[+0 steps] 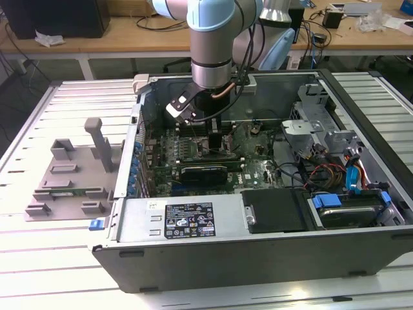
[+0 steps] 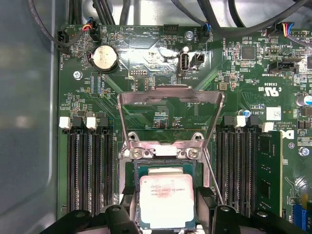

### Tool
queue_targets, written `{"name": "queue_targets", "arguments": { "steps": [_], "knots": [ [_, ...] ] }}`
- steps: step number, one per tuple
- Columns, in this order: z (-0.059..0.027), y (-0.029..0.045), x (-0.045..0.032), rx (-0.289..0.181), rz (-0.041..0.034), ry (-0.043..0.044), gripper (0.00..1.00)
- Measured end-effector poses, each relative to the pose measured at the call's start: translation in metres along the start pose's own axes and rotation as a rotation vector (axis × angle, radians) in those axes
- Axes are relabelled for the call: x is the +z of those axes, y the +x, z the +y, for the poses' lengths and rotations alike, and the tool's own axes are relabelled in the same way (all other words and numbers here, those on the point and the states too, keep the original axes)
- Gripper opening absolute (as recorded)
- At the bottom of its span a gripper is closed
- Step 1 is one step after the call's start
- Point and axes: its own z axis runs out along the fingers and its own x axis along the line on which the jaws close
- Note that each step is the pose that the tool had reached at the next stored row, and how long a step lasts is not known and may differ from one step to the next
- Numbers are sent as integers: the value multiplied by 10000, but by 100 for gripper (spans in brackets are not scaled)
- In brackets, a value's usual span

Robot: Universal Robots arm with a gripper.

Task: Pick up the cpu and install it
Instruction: 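Place the cpu into insertion slot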

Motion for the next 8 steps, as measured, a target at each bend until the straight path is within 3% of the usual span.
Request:
{"name": "queue_targets", "arguments": {
  "steps": [3, 4, 5, 8],
  "knots": [
    [0, 0, -3, 1, -2, 1, 61],
    [0, -1, -6, 0, -4, 2, 60],
    [0, 0, -7, 0, 0, 0, 52],
    [0, 0, -10, 1, 0, 1, 52]
  ]
}}
